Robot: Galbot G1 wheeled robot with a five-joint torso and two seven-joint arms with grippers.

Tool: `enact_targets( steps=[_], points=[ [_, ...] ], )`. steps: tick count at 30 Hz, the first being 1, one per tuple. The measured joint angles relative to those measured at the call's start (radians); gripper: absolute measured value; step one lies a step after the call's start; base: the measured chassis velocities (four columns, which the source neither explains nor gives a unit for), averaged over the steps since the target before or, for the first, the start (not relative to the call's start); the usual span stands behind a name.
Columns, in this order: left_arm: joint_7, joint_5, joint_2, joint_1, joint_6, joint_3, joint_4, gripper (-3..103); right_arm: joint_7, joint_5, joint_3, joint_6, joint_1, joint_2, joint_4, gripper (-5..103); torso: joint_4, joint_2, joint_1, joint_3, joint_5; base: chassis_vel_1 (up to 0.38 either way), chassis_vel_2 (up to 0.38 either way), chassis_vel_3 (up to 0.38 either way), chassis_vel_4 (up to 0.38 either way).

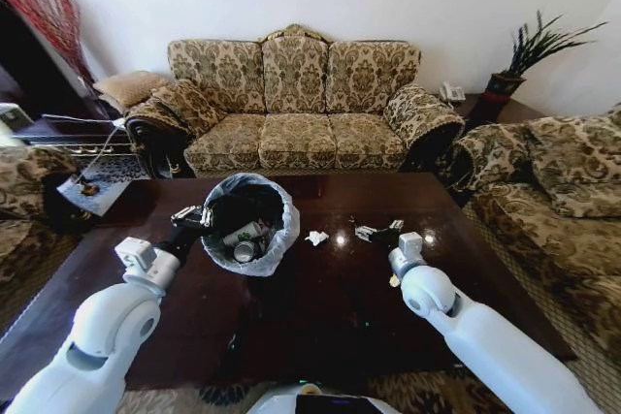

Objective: Move to the front of the table and place the trash on the table into the trash bin.

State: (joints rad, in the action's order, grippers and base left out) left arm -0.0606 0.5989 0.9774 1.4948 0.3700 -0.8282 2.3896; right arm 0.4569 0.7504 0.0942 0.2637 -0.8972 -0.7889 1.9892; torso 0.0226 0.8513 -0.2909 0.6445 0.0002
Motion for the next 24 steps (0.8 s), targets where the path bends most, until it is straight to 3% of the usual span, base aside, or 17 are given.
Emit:
enact_targets(
  steps=[5,9,16,24],
  points=[
    [-0.004,0.003,-0.003,-0.007,0.001,-0.006,-0.011,1,-0.094,0.046,0.078,-0.044,0.083,-0.078,-0.105,100,0.0013,0.001,0.003,-0.001,-0.0003,0.018,-0.052,-0.030,0.028],
    [-0.004,0.003,-0.012,-0.028,0.002,0.008,-0.035,1,-0.145,0.050,0.093,-0.066,0.091,-0.130,-0.195,100,0.0001,0.001,0.001,0.000,-0.0007,0.000,0.000,0.000,0.000],
    [0.004,0.002,-0.035,-0.054,-0.001,0.016,-0.102,1,-0.235,-0.066,0.116,-0.095,0.102,-0.239,-0.371,100,0.0003,0.000,0.001,0.000,-0.0001,0.000,0.000,0.000,0.000],
    [0.008,-0.001,-0.046,-0.089,-0.007,-0.008,-0.194,1,-0.310,-0.127,0.128,-0.110,0.129,-0.304,-0.468,100,0.0005,0.000,0.001,0.000,-0.0006,0.000,0.000,0.000,0.000]
  ],
)
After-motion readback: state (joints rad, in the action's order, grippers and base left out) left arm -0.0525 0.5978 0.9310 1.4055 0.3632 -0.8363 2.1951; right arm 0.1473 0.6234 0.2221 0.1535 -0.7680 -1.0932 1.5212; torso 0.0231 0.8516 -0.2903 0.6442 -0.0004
